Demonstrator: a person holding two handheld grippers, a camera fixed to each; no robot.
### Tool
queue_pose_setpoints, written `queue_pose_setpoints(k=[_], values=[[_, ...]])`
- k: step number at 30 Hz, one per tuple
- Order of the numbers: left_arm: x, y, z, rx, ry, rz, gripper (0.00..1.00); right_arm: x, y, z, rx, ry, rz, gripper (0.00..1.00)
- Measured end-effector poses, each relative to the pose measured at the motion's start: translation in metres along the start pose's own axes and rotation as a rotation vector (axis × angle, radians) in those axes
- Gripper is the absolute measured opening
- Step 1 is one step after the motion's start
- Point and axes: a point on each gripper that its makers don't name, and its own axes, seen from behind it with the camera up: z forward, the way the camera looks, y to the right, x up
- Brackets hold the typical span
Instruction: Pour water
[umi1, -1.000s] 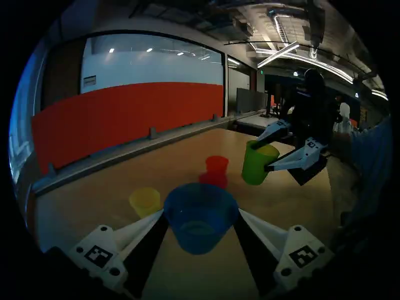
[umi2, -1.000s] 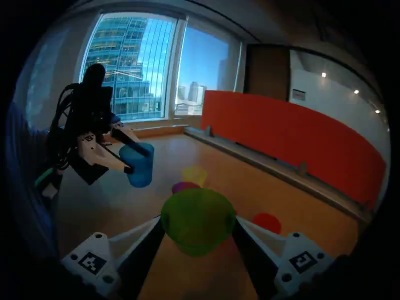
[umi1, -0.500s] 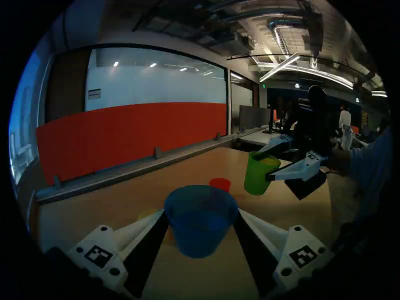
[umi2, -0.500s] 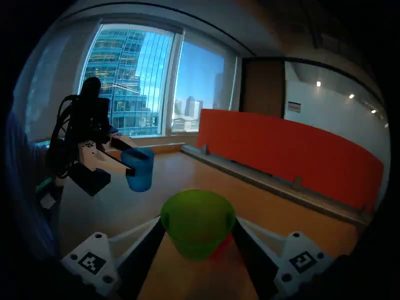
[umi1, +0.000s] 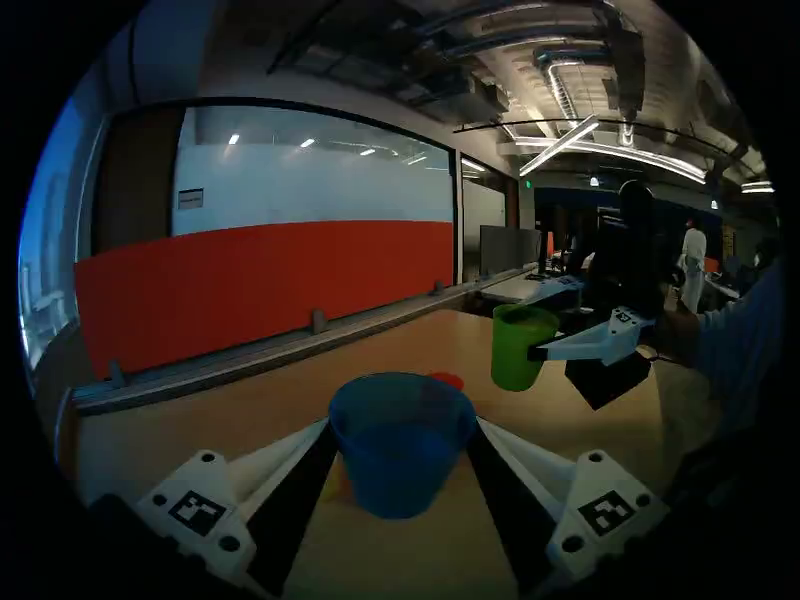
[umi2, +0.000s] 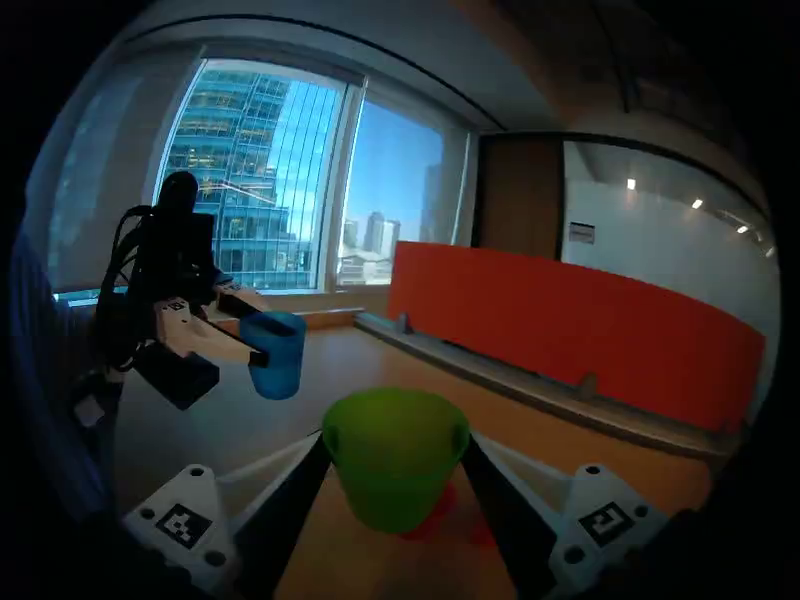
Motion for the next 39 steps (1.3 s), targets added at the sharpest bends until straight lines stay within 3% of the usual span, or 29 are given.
queue_pose_setpoints(k=[26, 39], values=[[0.021, -0.003, -0.001, 0.0, 0.058, -0.003, 0.86, 0.02, -0.002, 0.005, 0.009, 0.039, -0.004, 0.92], [0.038, -0.004, -0.003, 0.004, 0.087, 0.052, 0.86, 0.023, -0.009, 0.009, 0.041, 0.044, -0.001, 0.91]])
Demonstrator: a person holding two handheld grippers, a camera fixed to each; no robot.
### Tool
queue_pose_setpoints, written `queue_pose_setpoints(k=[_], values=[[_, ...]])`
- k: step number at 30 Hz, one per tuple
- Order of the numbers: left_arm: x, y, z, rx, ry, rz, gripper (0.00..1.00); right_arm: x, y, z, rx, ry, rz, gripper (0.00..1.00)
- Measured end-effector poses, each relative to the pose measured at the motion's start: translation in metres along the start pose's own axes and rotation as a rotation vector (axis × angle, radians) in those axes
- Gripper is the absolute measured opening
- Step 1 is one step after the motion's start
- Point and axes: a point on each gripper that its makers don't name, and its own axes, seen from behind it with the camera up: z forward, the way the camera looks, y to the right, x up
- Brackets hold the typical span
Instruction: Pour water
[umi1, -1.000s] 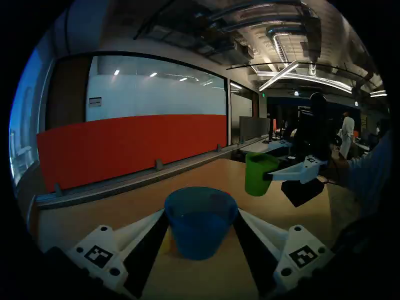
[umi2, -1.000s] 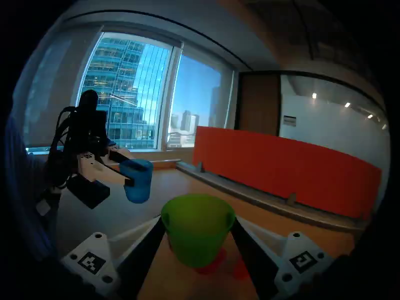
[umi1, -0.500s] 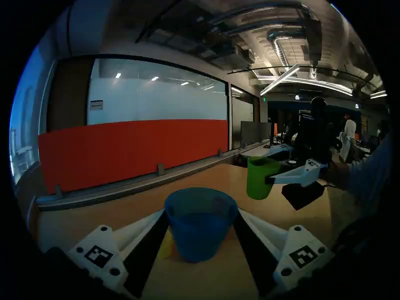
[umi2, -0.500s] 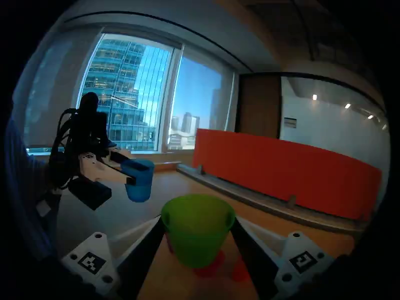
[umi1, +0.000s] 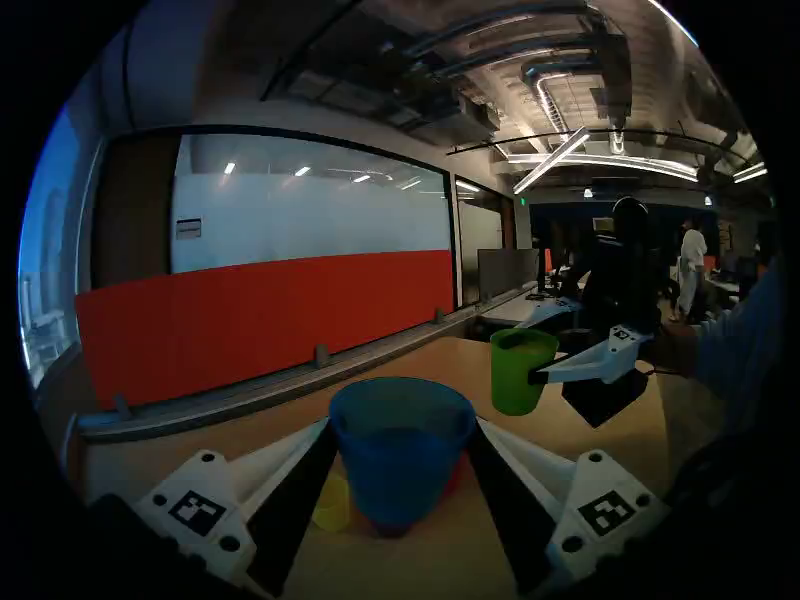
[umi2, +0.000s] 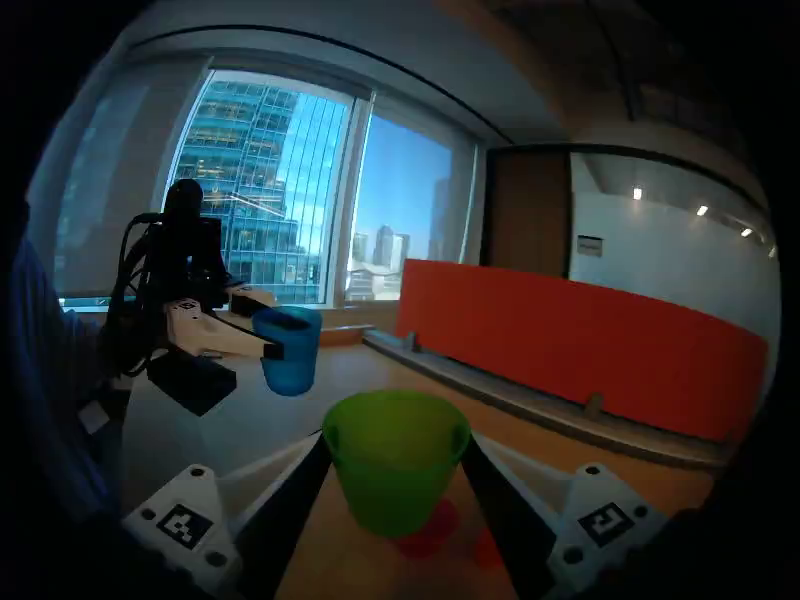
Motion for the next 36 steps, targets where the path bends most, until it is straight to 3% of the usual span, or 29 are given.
queue_pose_setpoints(k=[6, 18, 36], values=[[0.008, -0.003, 0.0, 0.017, 0.002, 0.055, 0.86, 0.0, -0.006, 0.005, 0.018, 0.002, -0.001, 0.91], [0.033, -0.005, 0.0, 0.039, 0.037, 0.11, 0.86, 0.001, -0.02, 0.016, 0.059, 0.011, -0.008, 0.91], [0.063, 0.01, 0.002, 0.049, 0.052, 0.272, 0.86, 0.003, -0.04, 0.029, 0.111, 0.023, 0.0, 0.91]])
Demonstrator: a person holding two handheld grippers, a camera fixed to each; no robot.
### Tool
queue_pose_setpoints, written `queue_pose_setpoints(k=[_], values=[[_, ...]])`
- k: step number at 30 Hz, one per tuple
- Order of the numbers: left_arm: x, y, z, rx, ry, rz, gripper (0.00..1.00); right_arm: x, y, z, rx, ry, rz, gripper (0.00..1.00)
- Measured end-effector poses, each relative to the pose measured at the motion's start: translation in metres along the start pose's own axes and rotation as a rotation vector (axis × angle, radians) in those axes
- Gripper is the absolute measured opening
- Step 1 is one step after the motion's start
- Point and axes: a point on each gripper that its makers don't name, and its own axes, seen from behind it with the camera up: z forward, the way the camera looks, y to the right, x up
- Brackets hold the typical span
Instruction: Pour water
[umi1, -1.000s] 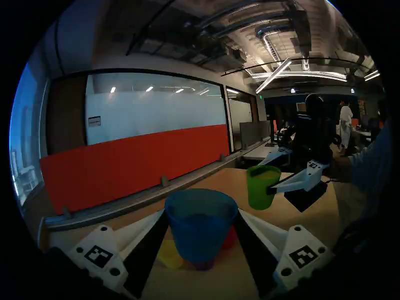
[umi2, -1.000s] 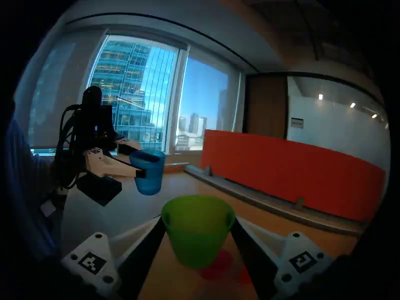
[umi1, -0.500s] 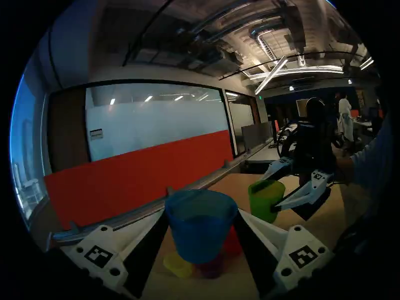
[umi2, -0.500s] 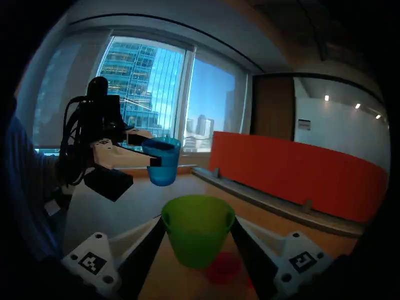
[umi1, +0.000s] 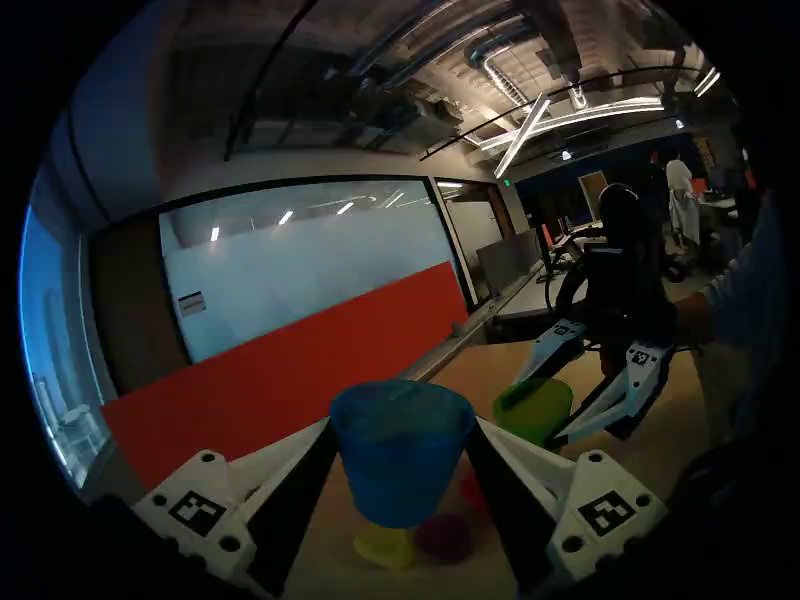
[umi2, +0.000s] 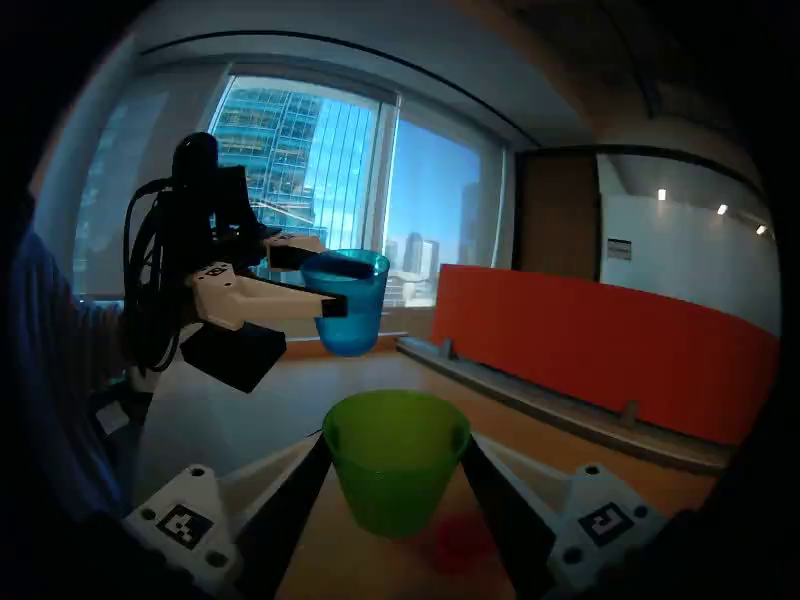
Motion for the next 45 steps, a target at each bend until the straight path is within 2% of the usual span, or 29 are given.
queue_pose_setpoints(k=[27, 45], values=[[0.038, 0.001, 0.006, 0.02, 0.007, 0.277, 0.86, -0.005, -0.023, 0.02, 0.066, -0.006, 0.003, 0.91], [0.048, 0.004, 0.008, 0.056, 0.002, 0.45, 0.86, -0.007, -0.027, 0.024, 0.087, -0.01, 0.004, 0.91]])
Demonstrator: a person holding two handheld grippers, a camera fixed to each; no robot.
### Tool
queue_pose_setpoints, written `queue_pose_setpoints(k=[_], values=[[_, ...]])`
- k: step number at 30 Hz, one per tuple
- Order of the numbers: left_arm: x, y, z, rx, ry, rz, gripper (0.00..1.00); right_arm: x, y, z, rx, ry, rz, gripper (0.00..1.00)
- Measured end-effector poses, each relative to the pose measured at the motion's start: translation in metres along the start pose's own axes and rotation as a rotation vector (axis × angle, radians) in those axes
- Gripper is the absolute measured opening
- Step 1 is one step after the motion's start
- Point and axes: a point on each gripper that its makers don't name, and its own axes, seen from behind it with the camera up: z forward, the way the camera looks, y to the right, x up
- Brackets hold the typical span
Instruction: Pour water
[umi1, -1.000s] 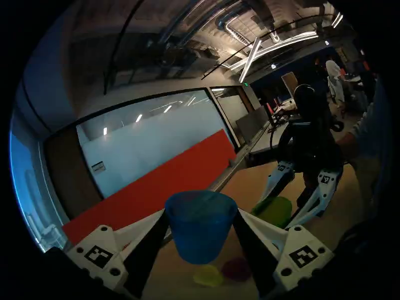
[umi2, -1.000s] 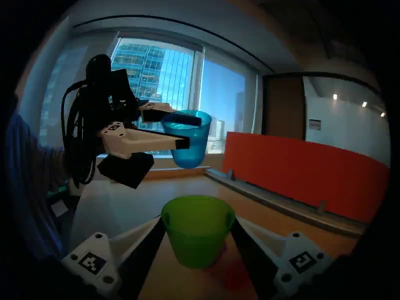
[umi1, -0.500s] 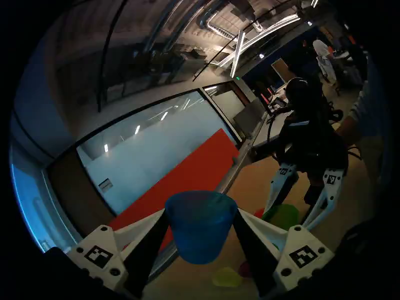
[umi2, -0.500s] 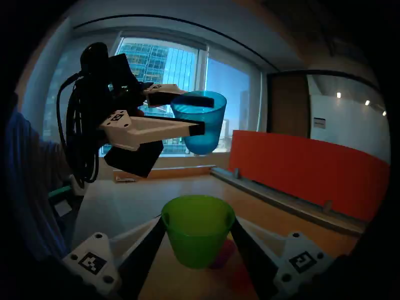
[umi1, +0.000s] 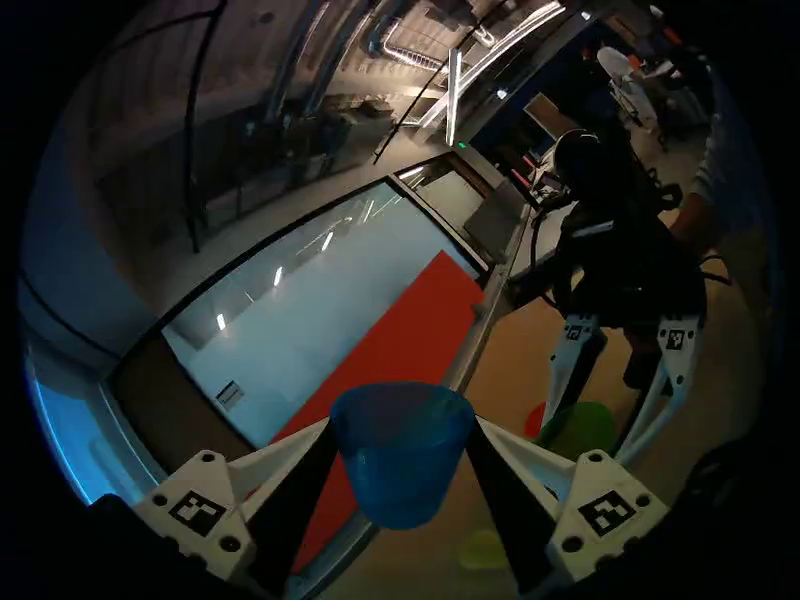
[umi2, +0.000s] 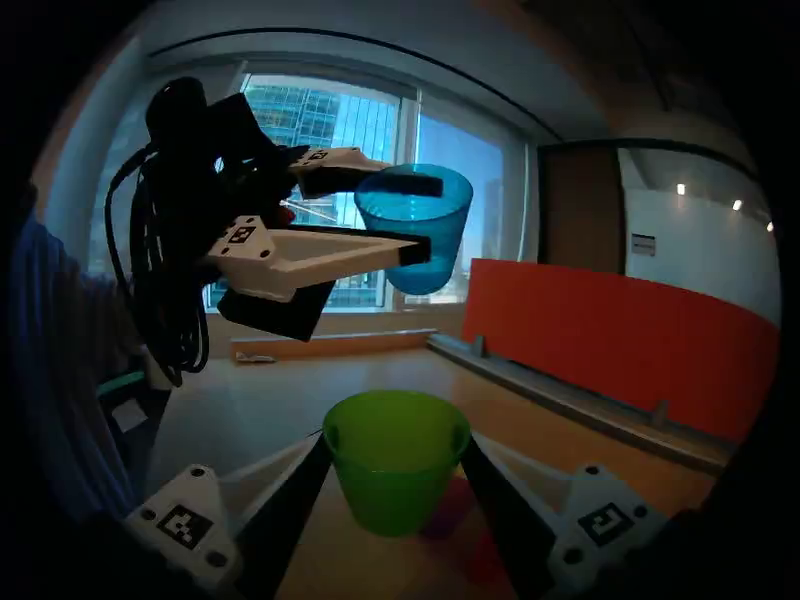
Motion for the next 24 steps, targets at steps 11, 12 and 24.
queue_pose_setpoints(k=[11, 12, 24], values=[[0.0, -0.004, 0.006, 0.012, -0.005, 0.083, 0.86, -0.001, 0.0, 0.005, 0.008, 0.0, 0.002, 0.91], [0.0, -0.005, 0.006, 0.013, -0.006, 0.089, 0.86, -0.001, 0.001, 0.005, 0.009, 0.0, 0.002, 0.91], [0.002, -0.006, 0.012, 0.018, -0.014, 0.179, 0.86, 0.0, 0.002, 0.007, 0.014, 0.001, 0.004, 0.91]])
